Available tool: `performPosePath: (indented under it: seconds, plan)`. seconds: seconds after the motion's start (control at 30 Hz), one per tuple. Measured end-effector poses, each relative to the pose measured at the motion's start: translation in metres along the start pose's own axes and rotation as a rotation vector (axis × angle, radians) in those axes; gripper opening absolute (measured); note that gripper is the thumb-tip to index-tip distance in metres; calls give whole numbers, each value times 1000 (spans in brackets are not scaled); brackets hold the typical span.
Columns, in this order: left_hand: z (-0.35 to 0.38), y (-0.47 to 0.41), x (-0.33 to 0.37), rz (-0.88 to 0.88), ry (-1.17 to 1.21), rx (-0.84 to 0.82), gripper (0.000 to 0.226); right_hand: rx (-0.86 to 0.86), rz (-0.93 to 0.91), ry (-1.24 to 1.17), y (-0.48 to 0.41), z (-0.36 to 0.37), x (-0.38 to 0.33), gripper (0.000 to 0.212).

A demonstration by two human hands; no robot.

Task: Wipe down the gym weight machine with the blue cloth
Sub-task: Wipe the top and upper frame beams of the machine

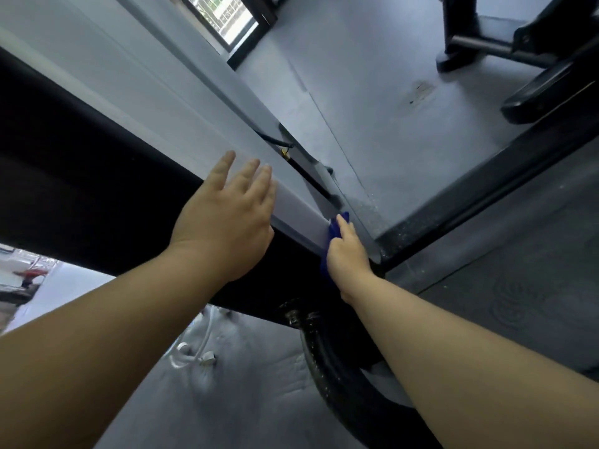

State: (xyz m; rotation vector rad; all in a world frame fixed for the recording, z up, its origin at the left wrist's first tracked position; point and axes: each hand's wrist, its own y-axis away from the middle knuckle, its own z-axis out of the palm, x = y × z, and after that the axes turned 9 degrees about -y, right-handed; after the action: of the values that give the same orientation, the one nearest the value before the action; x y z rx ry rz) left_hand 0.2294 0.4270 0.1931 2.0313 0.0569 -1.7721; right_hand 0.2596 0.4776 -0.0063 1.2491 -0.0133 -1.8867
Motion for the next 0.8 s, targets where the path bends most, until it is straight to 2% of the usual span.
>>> performPosePath:
  seconds: [0.1, 0.2, 0.3, 0.37, 0.47, 0.6, 0.7, 0.8]
  plan:
    - [0, -11, 17, 57, -3, -28, 63, 42, -20, 0, 1, -4, 8, 67]
    - [1, -16, 24, 56, 0, -34, 62, 63, 97, 60, -15, -18, 18, 73]
    - [0, -15, 25, 43, 2, -26, 62, 146, 267, 80, -20, -33, 28, 59]
    - [0, -15, 26, 46, 5, -30, 63, 180, 263, 71, -19, -35, 31, 49]
    - [-2, -18, 29, 95, 28, -36, 65, 156, 149, 187, -18, -31, 31, 63]
    - [-2, -21, 37, 164, 59, -30, 72, 54, 221, 377, -26, -33, 39, 69]
    - [9, -22, 40, 145, 130, 111, 67, 70, 312, 446, -29, -43, 51, 66]
    - [22, -24, 42, 148, 184, 297, 49, 151, 276, 378, -31, -45, 52, 61]
